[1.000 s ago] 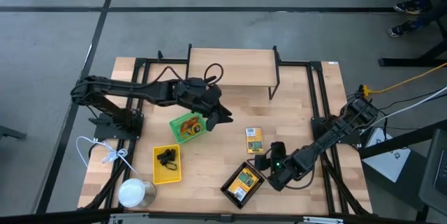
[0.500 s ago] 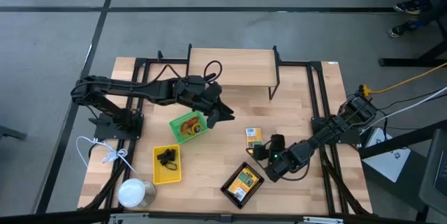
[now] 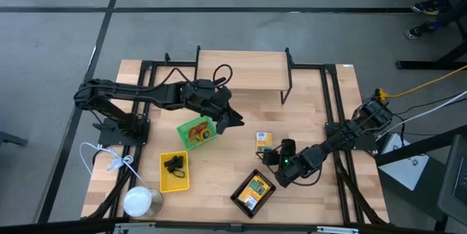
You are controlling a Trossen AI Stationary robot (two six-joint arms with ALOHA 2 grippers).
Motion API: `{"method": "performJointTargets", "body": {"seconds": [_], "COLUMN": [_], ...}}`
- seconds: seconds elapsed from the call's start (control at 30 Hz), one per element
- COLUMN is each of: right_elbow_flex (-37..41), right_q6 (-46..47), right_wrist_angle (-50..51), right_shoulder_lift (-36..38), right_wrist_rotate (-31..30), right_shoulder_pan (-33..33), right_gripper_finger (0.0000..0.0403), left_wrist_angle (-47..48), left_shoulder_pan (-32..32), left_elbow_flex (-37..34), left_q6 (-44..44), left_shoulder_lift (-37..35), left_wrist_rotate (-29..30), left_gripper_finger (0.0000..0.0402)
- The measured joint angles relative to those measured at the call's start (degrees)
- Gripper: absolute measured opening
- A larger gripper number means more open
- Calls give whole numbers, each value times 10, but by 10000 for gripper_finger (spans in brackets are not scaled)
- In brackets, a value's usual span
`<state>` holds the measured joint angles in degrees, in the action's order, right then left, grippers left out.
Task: Pick & Place Office Desk Supplies
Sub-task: Put the crayon box into the black basket
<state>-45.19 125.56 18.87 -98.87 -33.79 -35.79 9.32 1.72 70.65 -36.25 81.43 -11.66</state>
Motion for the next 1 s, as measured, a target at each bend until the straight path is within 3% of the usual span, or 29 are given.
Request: {"method": "performJointTargets", "body": {"seconds": [0.07, 0.13, 0.43, 0.77, 1.0], "right_elbow_flex": [0, 0, 0, 0, -76], "right_q6": [-4, -12, -15, -76, -175], "right_wrist_angle": [0, 0, -7, 10, 15], "right_shoulder_lift": [0, 0, 18, 174, 213], "right_wrist_rotate": [-1, -10, -18, -116, -123], "right_shoulder_pan": [0, 0, -1, -20, -38], "right_gripper_finger": [27, 10, 4, 2, 1], "left_wrist_angle": [0, 0, -1, -23, -28], "left_shoulder_pan": [0, 0, 0, 0, 0], "left_elbow_flex": [0, 0, 0, 1, 1], "left_q6": [0, 0, 9, 43, 61], "left_shoulder_lift": [0, 0, 0, 0, 0], "left_wrist_rotate": [0, 0, 2, 2, 1], "left_gripper_finger": [164, 164, 164, 154, 148]}}
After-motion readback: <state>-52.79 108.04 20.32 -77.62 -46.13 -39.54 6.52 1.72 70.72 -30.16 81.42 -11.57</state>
